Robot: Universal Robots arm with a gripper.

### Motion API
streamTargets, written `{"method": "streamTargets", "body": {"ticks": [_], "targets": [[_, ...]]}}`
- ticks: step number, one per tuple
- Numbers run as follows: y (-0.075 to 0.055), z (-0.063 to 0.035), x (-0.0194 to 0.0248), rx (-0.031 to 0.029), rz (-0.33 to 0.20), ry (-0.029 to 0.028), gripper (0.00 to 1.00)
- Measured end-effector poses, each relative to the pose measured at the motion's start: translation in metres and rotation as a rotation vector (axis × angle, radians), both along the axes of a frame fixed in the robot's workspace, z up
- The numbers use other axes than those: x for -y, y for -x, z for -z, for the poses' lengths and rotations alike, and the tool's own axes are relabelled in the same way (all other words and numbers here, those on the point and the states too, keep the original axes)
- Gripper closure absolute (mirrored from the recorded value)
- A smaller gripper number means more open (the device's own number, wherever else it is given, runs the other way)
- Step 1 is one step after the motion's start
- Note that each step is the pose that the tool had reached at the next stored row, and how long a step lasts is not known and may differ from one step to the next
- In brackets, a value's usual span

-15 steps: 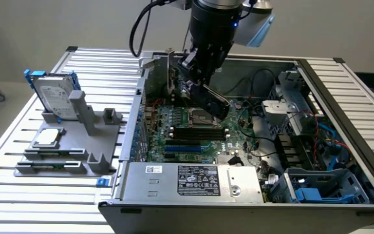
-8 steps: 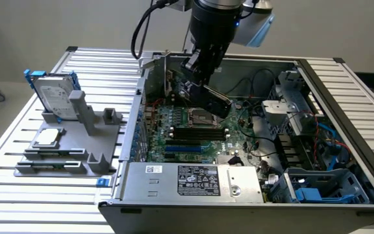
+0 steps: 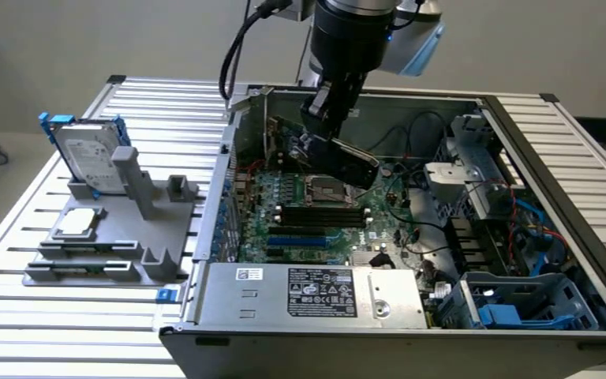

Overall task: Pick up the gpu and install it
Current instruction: 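Insert the gpu into the slot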

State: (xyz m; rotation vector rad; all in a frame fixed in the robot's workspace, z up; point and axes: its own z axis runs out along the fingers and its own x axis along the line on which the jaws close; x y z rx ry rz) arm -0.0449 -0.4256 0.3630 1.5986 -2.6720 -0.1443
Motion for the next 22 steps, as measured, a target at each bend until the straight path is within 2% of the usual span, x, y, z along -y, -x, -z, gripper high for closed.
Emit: {"method": "streamTargets", "body": {"ticks": [15,18,22], "targets": [[-0.0017,0.0041,0.0000,0.0000,-0.261,-0.0008,0.74],[-0.0017,0.0057,0.0000,0.0006,-0.315,-0.0046,0.74],[-0.0016,0.0089,0.0003,0.0024,-0.378,-0.0164,0.74]]}}
